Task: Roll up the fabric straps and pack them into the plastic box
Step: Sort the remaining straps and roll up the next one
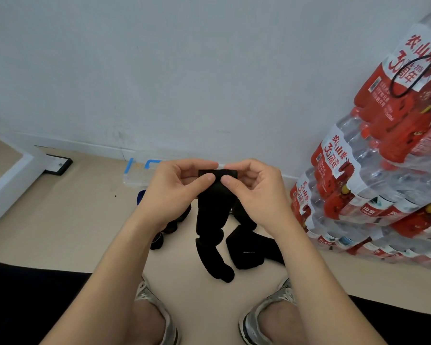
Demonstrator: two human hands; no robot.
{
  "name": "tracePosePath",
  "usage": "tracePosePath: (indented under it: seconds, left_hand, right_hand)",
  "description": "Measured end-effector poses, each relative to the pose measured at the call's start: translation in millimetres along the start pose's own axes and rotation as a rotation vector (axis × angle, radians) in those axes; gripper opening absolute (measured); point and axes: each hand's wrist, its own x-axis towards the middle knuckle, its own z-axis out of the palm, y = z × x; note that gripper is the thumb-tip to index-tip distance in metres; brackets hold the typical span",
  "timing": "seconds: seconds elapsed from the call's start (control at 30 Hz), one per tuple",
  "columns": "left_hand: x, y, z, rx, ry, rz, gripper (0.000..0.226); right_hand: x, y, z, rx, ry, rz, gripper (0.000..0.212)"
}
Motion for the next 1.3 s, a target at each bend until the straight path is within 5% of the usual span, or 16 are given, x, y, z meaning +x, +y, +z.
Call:
tracePosePath:
  seconds: [0.23, 0.47, 0.63, 0.8, 0.9, 1.3]
  left_hand:
    - [-1, 2, 2, 0.128, -0.029, 0.009, 0.023]
    - [-2, 3, -2, -0.152, -0.049, -0.057, 0.019]
    - [-3, 1, -3, -0.036, 0.015, -0.005, 0.010]
    - [-2, 2, -2, 0.082, 0.061, -0.012, 0.024]
    - [-3, 7, 2, 0.014, 0.003, -0.060, 0.007]
    - [-4, 10, 2, -0.041, 0.066, -0.032, 0.010]
  right_hand:
    - [0, 2, 1, -0.050, -0.047, -0.044, 0.018]
    - [-5, -4, -1, 0.147, -0.150, 0.061, 0.010]
    - [-5, -7, 1, 0.130, -0.123, -0.010, 0.008]
    - [-2, -2, 0, 0.048, -0.094, 0.034, 0.019]
    - [-1, 0, 2, -0.040, -0.054, -0.007, 0.007]
    - [-1, 1, 7, -0.001, -0.052, -0.008, 0.004]
